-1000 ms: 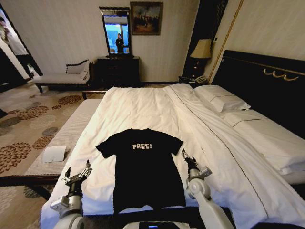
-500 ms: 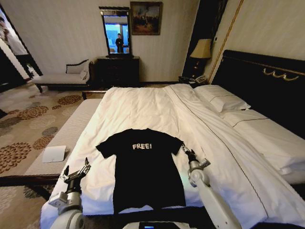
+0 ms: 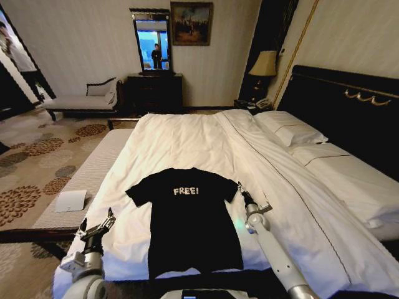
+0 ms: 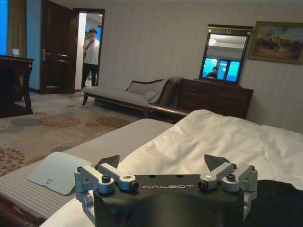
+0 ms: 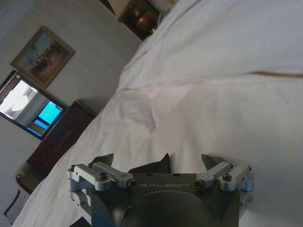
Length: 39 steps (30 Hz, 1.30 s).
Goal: Fold the clothes on the bed.
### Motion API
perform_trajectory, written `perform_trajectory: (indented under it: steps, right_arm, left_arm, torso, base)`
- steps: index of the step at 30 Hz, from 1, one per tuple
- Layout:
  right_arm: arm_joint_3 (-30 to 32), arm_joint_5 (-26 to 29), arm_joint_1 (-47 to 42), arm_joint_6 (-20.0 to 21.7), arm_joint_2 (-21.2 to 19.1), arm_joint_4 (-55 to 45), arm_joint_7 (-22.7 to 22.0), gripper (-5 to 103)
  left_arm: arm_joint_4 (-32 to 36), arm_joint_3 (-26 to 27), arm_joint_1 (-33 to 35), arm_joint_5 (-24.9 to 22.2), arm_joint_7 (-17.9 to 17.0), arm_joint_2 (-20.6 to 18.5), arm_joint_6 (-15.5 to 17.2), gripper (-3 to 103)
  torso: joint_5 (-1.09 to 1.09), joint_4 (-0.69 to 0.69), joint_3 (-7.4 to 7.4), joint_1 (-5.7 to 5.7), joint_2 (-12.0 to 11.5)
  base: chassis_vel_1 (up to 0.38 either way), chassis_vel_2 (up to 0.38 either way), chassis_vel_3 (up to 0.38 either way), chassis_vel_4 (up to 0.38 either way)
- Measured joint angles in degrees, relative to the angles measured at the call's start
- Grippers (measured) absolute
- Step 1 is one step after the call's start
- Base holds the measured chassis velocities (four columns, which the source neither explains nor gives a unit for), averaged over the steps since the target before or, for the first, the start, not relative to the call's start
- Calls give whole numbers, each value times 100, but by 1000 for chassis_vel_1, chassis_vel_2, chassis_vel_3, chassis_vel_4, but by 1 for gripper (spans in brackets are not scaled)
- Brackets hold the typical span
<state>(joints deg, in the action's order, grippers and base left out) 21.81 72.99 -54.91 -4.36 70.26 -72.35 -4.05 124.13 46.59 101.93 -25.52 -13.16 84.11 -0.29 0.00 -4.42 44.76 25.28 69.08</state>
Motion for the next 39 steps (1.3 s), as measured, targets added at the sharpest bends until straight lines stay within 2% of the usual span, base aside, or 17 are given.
perform_trajectory:
  steps: [4,5,7,11,13,14,17,20,22,26,29,32,39]
  right_arm:
    - [-29,23,43,167,29,20,6,101]
    - [-50,-19,77,190,57,78,24,97]
    - [-70,-73,124,196,96,157,37,97]
    - [-118,-195,286,195,191,422,54,76]
    - [-125,-226,325,190,209,485,57,76]
    - [-132,-287,404,167,246,607,67,65]
    - [-132,-317,482,141,278,708,70,60]
    - [-143,-365,559,132,303,784,83,43]
    - [-144,-388,576,127,310,797,95,43]
    - [-139,-489,595,102,331,784,110,21]
    - [-127,-548,553,86,336,727,111,16]
    - [-110,-634,502,49,337,672,111,2]
    - [-99,-727,412,-76,331,440,97,0]
  left_arm:
    - [-34,34,37,-10,-1,3,-34,100]
    - [-52,48,41,-11,-1,0,-49,100]
    - [-66,56,43,-12,-1,-3,-60,100]
    - [-67,70,46,-28,-1,-14,-66,100]
    - [-66,77,44,-32,-1,-21,-66,100]
    - [-68,100,29,-47,-1,-38,-66,100]
    - [-90,123,6,-69,-1,-57,-66,100]
    - [-143,146,-32,-103,-1,-87,-66,100]
    - [-160,147,-44,-108,-1,-91,-66,100]
    - [-222,145,-76,-129,-1,-122,-66,100]
    - [-255,146,-102,-162,-1,-146,-66,100]
    - [-292,147,-120,-189,-1,-169,-75,100]
    - [-388,129,-130,-203,7,-180,-141,100]
  torso:
    - [0,0,0,0,0]
    - [0,0,0,0,1]
    - [0,0,-1,0,1]
    - [0,0,-1,0,0]
    - [0,0,-1,0,0]
    - [1,0,-1,0,0]
    - [0,0,-1,0,1]
    - [0,0,-1,0,0]
    - [0,0,0,0,0]
    - [0,0,-1,0,0]
    - [0,0,-1,0,0]
    - [0,0,-1,0,0]
    - [0,0,0,0,1]
  base:
    - [0,0,0,0]
    - [0,0,0,0]
    - [0,0,0,0]
    - [0,0,0,0]
    - [0,0,0,0]
    - [0,0,0,0]
    - [0,0,0,0]
    - [0,0,0,0]
    - [0,0,0,0]
    - [0,0,0,0]
    - [0,0,0,0]
    - [0,0,0,0]
    - [0,0,0,0]
